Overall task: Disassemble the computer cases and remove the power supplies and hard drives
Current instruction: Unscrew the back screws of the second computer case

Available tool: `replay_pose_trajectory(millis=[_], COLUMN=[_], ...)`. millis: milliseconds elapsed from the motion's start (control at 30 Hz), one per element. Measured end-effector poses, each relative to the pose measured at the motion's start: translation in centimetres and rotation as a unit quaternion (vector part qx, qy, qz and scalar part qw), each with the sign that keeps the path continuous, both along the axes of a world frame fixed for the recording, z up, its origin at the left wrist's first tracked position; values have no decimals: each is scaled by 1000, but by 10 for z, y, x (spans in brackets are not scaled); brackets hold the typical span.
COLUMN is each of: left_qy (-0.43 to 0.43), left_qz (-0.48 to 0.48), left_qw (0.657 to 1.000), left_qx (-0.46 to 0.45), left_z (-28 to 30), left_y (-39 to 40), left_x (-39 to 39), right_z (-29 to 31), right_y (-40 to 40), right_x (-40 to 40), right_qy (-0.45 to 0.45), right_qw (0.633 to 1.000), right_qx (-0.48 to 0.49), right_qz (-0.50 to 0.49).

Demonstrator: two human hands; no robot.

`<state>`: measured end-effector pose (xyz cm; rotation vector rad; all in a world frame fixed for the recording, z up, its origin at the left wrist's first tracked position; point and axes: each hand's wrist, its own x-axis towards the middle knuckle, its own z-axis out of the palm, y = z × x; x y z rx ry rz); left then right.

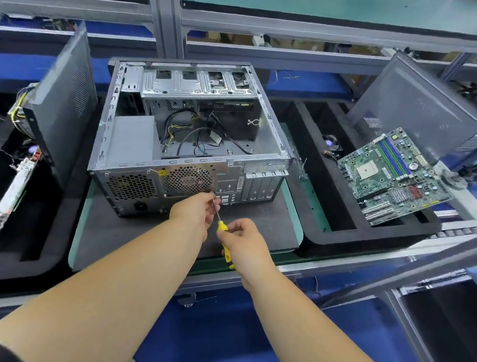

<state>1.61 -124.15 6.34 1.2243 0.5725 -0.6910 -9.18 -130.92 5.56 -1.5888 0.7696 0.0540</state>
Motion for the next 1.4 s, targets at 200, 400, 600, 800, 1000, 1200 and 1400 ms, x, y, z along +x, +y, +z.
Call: replay_pose_trajectory(millis=[200, 400, 600, 800, 1000, 1200, 1400], left_qy=[11, 38, 45, -71, -102, -105, -222], left_qz=[28, 74, 105, -174, -269, -265, -319], left_qw=[999, 995, 991, 982, 957, 958, 916], left_qx=[-32, -57, -72, 13, -25, -19, 97], left_z=[-3, -8, -9, -5, 2, 13, 33], left_y=[-1, -7, -26, -64, -93, -109, -97], left_x=[-3, -4, -16, -58, -78, -83, -71], right_z=[-6, -10, -8, 0, 10, 15, 7], right_y=[-11, -28, -51, -86, -130, -167, -220], right_x=[-6, -15, -25, -36, -50, -53, -32], right_qy=[-30, -28, -51, -71, -77, -91, -26], right_qw=[995, 994, 996, 996, 992, 988, 973], right_qx=[-93, -90, -72, -33, -39, -46, -136], right_qz=[32, 46, 12, -50, -89, -114, -183])
